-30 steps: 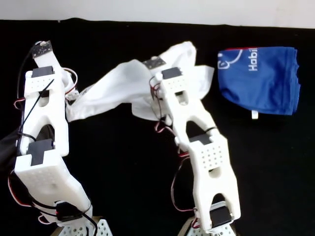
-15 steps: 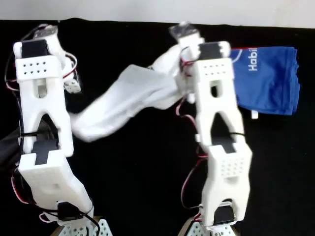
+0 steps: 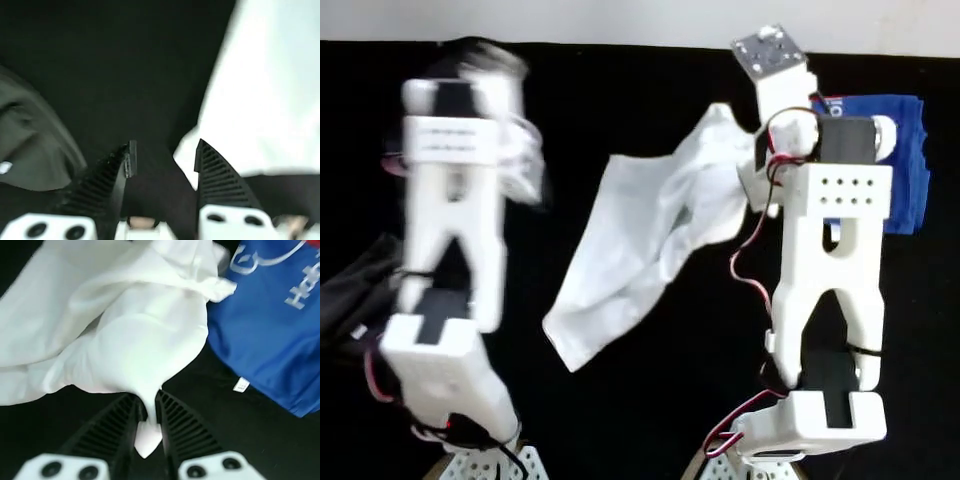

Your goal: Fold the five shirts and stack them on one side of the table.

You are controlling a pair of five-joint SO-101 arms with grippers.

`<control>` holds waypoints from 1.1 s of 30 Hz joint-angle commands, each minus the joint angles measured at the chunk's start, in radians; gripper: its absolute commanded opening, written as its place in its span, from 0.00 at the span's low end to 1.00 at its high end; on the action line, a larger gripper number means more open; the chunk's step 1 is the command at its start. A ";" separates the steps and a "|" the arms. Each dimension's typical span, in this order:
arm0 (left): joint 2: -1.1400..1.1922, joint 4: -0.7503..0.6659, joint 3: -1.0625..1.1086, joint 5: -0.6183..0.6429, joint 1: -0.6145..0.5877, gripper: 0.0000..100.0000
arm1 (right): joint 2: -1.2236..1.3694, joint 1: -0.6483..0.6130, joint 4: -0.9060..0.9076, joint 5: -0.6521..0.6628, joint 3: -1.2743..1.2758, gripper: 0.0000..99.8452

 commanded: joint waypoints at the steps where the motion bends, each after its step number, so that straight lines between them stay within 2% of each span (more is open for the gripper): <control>1: 0.039 -0.017 0.105 -0.066 0.130 0.20 | -0.051 0.018 -0.048 0.014 0.064 0.01; 7: 0.096 -0.023 0.189 -0.170 0.268 0.20 | -0.051 0.018 -0.067 0.014 0.085 0.01; 10: 0.148 -0.109 0.237 -0.183 0.271 0.20 | -0.054 0.019 -0.067 0.014 0.084 0.01; 14: 0.248 -0.221 0.255 -0.183 0.186 0.20 | -0.056 0.021 -0.059 0.014 0.081 0.01; 24: 0.403 -0.224 -0.012 -0.183 -0.067 0.20 | -0.056 0.031 -0.059 0.014 0.087 0.01; 31: 0.380 -0.015 -0.157 -0.178 -0.093 0.20 | -0.051 0.030 -0.067 0.014 0.087 0.01; 33: 0.352 0.005 -0.174 -0.178 -0.093 0.20 | -0.051 0.028 -0.067 0.014 0.087 0.01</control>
